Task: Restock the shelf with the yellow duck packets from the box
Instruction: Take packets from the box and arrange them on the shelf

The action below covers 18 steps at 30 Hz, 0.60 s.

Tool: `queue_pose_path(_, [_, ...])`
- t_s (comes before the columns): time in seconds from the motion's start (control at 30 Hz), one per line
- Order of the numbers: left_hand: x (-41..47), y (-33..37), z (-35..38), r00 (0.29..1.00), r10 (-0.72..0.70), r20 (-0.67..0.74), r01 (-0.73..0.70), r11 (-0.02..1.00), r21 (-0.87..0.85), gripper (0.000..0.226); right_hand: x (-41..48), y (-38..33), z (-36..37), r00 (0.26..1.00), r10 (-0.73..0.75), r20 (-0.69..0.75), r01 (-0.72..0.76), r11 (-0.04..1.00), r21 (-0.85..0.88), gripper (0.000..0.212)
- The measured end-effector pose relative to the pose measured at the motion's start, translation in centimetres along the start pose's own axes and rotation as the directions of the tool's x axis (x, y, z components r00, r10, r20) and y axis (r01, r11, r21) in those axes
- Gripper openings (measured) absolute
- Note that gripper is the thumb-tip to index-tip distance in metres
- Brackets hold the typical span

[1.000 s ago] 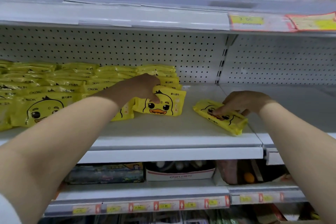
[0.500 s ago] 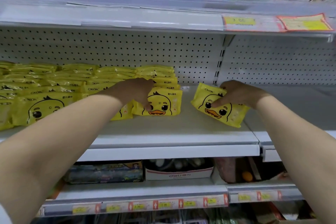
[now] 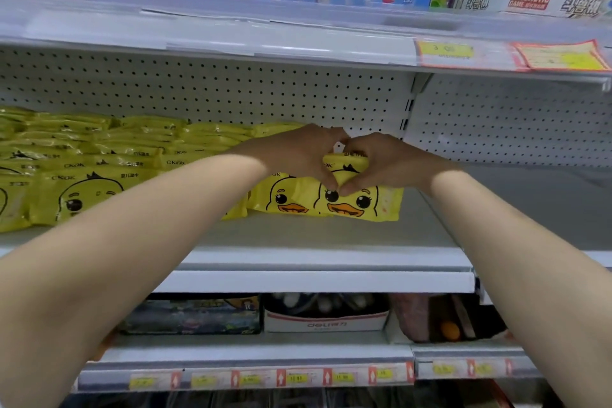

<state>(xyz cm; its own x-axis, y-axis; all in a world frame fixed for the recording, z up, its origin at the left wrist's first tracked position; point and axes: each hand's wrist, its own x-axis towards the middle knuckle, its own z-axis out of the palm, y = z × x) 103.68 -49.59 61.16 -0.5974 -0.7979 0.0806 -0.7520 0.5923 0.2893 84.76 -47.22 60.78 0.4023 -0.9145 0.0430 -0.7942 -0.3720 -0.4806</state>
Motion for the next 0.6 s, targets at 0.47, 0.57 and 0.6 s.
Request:
queue_pose_path(0.47, [-2.2,-3.8,-0.6,0.995,-0.091,0.039,0.086,0.99,0.112,0.037,1.7,1.8,2.4,0.996,-0.044,-0.076,0.072,0.901,0.428,0.032])
queue_pose_path(0.57, [-2.8,-4.8,-0.3,0.993,-0.115,0.039,0.114,0.993,0.011,0.046,1.8,1.7,2.8,0.994,-0.086,-0.071,0.11,0.877,0.468,0.036])
queue_pose_path(0.6, [-3.0,-5.2,-0.2,0.992,-0.125,0.034,0.127,0.991,-0.044,0.052,1.8,1.7,2.9,0.993,-0.092,-0.071,0.115,0.87,0.479,0.035])
